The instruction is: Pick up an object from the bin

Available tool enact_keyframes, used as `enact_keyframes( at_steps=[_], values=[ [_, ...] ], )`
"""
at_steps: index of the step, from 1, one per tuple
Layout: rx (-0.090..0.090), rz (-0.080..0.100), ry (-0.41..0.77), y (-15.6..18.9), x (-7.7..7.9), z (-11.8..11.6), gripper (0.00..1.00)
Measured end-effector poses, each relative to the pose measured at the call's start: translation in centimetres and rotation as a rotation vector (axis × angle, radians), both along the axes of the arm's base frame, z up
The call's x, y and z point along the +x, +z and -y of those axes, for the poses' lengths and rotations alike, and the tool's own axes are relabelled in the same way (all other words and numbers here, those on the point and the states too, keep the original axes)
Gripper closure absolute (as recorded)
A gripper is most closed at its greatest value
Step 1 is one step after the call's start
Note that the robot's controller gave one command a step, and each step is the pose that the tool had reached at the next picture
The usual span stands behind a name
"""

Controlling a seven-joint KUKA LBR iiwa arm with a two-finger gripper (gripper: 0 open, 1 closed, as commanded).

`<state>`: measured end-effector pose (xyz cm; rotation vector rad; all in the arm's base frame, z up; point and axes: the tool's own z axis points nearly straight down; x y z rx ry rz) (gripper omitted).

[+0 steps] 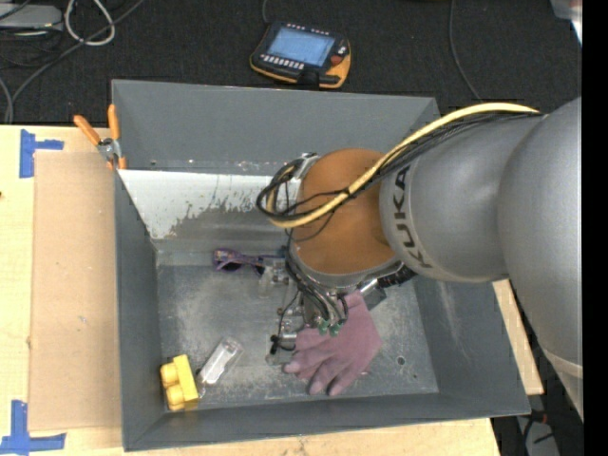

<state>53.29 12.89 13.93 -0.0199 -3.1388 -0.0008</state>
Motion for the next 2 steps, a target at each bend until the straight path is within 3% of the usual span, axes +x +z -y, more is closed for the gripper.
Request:
enact_keyframes(
  at_steps=[1,2],
  values=[
    [0.0,0.0,0.0,0.0,0.0,0.0,0.0],
    [0.0,-0.002,0.144,-5.4,-2.5,4.4,0.0]
  ],
)
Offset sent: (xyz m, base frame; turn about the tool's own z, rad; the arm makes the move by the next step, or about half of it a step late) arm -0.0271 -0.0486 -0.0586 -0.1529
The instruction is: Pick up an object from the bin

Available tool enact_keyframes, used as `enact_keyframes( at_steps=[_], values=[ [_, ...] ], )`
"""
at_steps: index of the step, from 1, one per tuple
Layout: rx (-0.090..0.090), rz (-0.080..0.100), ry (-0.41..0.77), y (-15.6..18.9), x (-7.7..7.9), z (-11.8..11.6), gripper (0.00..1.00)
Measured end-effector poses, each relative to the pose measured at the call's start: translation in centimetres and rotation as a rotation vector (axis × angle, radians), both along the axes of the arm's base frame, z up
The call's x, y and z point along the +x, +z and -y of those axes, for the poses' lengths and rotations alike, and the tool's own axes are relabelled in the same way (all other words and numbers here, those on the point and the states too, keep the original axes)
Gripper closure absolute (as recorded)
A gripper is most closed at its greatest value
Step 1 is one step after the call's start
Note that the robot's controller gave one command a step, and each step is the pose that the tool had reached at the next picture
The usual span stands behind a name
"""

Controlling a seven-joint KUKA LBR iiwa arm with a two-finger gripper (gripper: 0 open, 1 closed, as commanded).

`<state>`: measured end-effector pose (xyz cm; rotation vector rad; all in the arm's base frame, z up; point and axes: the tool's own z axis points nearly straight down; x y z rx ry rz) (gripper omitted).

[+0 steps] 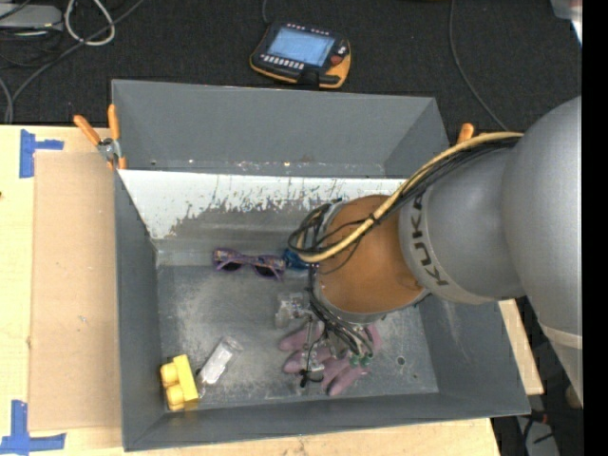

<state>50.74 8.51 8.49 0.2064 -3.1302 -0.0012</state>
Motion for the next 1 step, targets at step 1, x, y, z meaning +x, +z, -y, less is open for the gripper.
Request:
enact_keyframes(
  at_steps=[1],
  values=[
    [0.002,0.006,0.09,-1.24,0.67,2.16,1.0]
  ],
)
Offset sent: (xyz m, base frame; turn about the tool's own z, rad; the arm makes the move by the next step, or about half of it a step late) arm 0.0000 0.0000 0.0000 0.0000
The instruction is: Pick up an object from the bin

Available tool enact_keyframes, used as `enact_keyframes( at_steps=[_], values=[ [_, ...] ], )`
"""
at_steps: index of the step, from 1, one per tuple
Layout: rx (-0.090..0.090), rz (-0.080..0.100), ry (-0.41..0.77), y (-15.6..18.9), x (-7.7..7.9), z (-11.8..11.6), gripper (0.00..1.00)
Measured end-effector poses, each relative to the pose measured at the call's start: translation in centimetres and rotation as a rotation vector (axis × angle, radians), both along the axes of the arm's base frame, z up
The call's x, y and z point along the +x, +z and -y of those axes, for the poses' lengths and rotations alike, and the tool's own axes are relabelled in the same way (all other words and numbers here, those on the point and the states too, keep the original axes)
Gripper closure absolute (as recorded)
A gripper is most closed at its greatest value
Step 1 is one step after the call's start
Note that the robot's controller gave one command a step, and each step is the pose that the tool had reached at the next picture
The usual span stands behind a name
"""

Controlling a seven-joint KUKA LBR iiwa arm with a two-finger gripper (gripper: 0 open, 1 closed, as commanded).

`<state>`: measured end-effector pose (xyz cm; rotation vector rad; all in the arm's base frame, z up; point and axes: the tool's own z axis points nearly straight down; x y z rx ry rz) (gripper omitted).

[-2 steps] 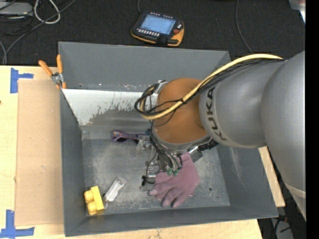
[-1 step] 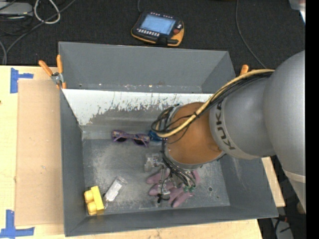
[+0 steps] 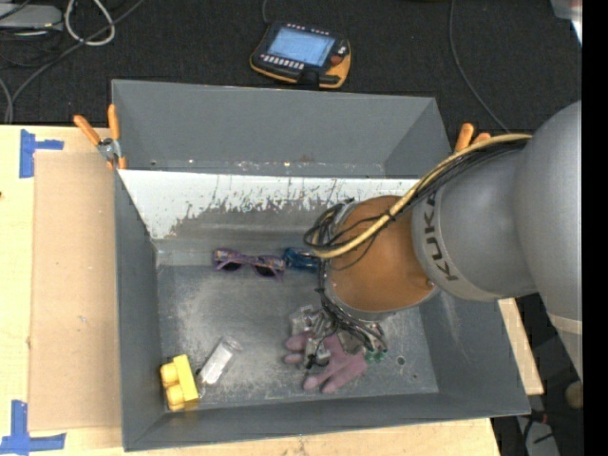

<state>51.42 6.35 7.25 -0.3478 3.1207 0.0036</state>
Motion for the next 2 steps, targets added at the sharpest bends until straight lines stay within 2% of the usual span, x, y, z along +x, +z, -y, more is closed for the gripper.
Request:
enact_keyframes(
  at_steps=[1,2],
  values=[
    [0.0,0.0,-0.001,0.0,0.0,0.0,1.0],
    [0.0,-0.004,-0.003,10.5,0.8,0.3,1.0]
  ],
)
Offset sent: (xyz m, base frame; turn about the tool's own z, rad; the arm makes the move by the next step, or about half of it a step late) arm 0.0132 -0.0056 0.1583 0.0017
